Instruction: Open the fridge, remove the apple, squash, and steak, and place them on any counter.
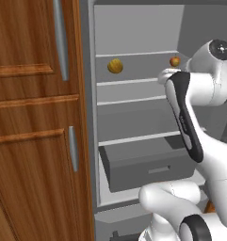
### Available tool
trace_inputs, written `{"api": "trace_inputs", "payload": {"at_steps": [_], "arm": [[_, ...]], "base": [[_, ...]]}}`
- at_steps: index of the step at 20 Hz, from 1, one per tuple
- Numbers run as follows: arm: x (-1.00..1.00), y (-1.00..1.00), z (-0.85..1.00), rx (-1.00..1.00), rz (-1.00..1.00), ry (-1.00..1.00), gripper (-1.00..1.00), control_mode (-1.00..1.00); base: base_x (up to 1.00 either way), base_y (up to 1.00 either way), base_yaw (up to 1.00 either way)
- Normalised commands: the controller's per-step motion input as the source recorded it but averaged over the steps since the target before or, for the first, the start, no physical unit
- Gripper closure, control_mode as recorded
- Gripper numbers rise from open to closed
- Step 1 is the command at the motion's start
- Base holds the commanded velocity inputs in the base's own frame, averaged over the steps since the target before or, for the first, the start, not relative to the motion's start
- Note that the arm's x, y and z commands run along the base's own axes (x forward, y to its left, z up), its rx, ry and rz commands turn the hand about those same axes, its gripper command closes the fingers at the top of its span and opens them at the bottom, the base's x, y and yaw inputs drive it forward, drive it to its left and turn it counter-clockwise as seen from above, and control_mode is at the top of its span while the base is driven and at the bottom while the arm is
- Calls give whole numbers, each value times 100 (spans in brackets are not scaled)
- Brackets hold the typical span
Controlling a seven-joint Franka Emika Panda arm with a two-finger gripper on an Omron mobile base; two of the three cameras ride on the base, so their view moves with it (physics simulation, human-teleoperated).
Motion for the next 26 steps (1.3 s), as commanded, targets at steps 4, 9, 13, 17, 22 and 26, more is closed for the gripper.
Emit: {"api": "trace_inputs", "payload": {"at_steps": [4,9,13,17,22,26], "arm": [[8,0,0,0,-1,9,-100,-100],[0,-4,0,0,0,-1,-100,-100],[32,-27,1,0,0,0,-100,-100],[74,-29,13,0,0,0,-100,-100],[68,-17,19,0,0,0,-100,-100],[59,-40,0,-3,0,0,-100,-100]], "base": [[0,0,0],[0,0,0],[0,0,0],[0,0,0],[0,0,0],[0,0,0]]}}
